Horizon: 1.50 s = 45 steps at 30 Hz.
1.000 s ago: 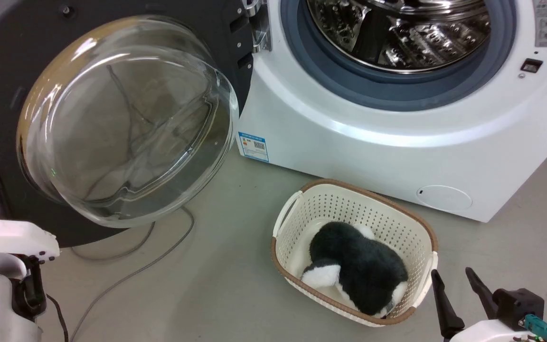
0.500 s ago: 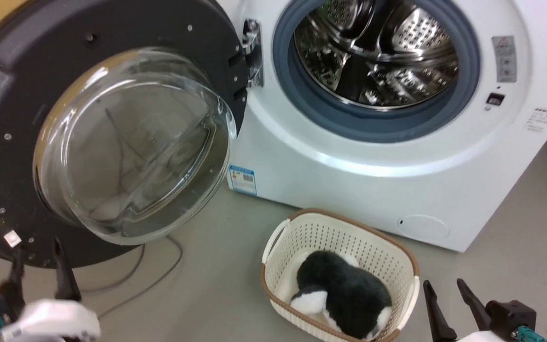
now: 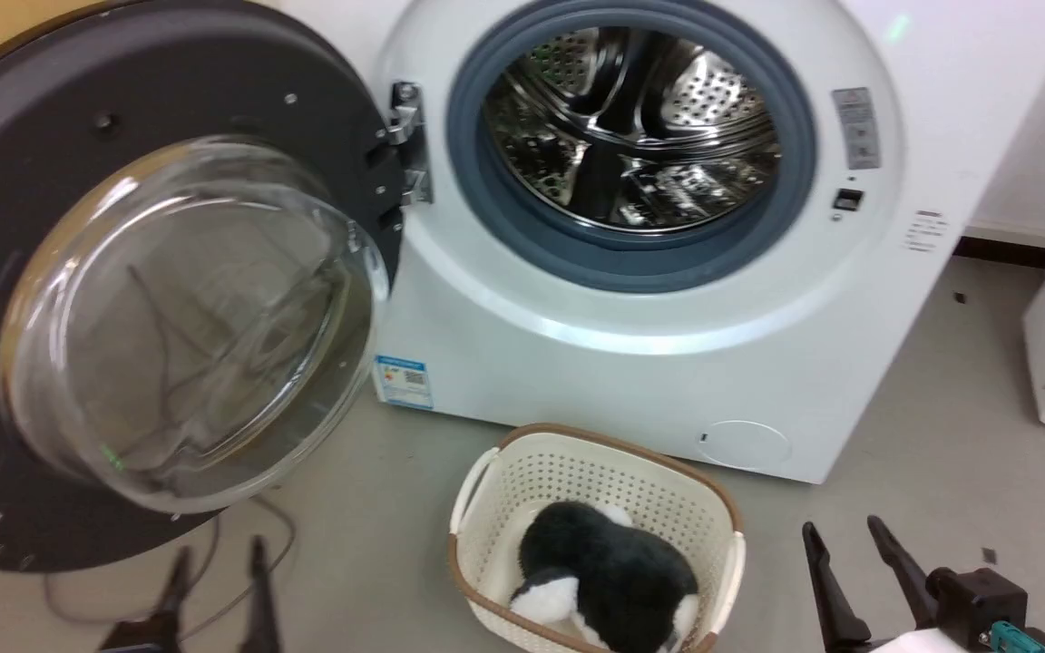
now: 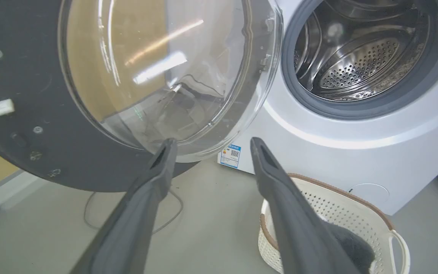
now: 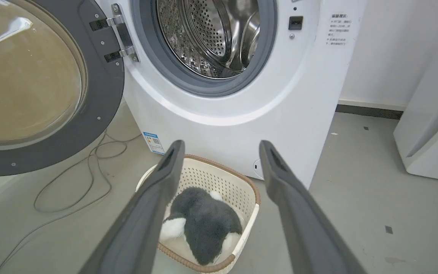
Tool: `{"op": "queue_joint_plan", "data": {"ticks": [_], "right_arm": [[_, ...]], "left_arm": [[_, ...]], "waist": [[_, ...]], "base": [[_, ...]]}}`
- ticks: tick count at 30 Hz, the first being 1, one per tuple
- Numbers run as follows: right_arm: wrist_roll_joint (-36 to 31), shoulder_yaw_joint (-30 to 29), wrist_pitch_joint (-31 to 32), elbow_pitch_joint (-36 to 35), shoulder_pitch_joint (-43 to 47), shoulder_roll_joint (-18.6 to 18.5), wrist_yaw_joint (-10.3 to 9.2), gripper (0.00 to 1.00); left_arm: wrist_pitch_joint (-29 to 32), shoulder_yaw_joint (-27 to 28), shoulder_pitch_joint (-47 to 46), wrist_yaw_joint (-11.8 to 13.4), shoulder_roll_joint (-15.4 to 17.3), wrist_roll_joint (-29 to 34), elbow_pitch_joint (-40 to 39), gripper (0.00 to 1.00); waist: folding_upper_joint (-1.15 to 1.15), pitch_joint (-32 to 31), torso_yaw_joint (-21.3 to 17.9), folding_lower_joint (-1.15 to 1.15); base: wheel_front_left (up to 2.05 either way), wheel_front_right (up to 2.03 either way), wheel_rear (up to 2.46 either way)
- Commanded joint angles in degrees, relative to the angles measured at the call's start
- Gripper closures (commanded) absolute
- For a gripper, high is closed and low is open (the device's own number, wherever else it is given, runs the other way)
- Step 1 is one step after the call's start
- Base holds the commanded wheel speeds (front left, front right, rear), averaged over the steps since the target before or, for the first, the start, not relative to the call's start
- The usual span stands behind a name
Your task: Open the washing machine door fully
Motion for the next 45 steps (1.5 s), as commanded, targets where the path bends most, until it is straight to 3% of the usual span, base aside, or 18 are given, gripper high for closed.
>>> {"op": "queue_joint_plan", "data": {"ticks": [1,13,23,24,45], "right_arm": [[-0.9,0.1,0.5,-2.0,1.1,0.1,0.05,0.00],[-2.5,0.0,2.9,-5.7,2.8,0.1,0.05,0.00],[-2.3,0.7,3.5,-6.6,3.1,0.1,0.05,0.00],[-2.5,0.5,3.5,-6.2,2.5,0.0,0.00,1.00],[-3.2,0.4,4.4,-7.0,1.7,0.0,0.01,1.00]], "left_arm": [[0.7,-2.8,0.2,-1.0,-0.1,1.6,-0.3,0.00],[0.9,-7.7,-2.2,-2.1,-0.5,3.9,1.9,0.00],[0.3,-7.7,-2.6,-1.3,-0.3,3.9,2.6,0.00],[0.6,-7.7,-1.7,-1.6,-0.5,3.8,2.4,1.00],[2.4,-6.6,-2.6,-2.2,-1.2,5.3,1.4,1.00]], "waist": [[0.00,-0.5,-2.8,0.01],[0.00,-0.5,-10.9,0.01],[0.00,-0.2,-13.5,0.01],[0.00,-0.2,-13.5,0.01],[0.00,-0.1,-13.5,0.01]], "base": [[0.00,0.00,0.00],[0.00,0.00,0.00],[0.00,0.00,0.00],[0.00,0.00,0.00],[0.00,0.00,0.00]]}}
